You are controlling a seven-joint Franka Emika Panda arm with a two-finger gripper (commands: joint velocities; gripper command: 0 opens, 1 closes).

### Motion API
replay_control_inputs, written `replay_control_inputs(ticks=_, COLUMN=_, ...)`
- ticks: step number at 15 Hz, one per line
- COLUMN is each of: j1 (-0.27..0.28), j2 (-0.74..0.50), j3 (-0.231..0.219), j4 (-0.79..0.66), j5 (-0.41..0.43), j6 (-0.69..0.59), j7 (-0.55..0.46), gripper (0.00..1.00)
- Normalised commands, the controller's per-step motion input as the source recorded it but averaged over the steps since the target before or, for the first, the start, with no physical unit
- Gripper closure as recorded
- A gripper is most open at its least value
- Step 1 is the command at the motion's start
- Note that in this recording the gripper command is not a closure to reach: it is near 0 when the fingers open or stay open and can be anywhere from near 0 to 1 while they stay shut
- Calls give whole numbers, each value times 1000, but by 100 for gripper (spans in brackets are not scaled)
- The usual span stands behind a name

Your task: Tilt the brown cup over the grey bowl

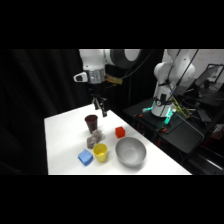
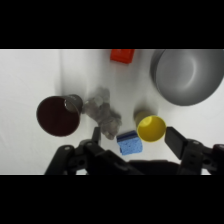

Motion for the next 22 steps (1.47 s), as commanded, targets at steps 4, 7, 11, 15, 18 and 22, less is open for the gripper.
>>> replay_control_inputs(ticks=4, j1=-33, j2=34, j3=6, j4=85, j5=15, j6=-17, j7=26, gripper=0)
replay_control_inputs(ticks=7, j1=-87, j2=116, j3=-46, j4=245, j5=26, j6=47, j7=11, gripper=0)
replay_control_inputs(ticks=11, j1=-102, j2=180, j3=-61, j4=244, j5=54, j6=130, j7=-2, gripper=0)
replay_control_inputs(ticks=15, j1=-58, j2=191, j3=-20, j4=100, j5=135, j6=248, j7=65, gripper=0)
replay_control_inputs(ticks=18, j1=-38, j2=231, j3=-11, j4=54, j5=160, j6=307, j7=110, gripper=0)
replay_control_inputs(ticks=22, j1=-44, j2=236, j3=-8, j4=70, j5=164, j6=247, j7=79, gripper=0)
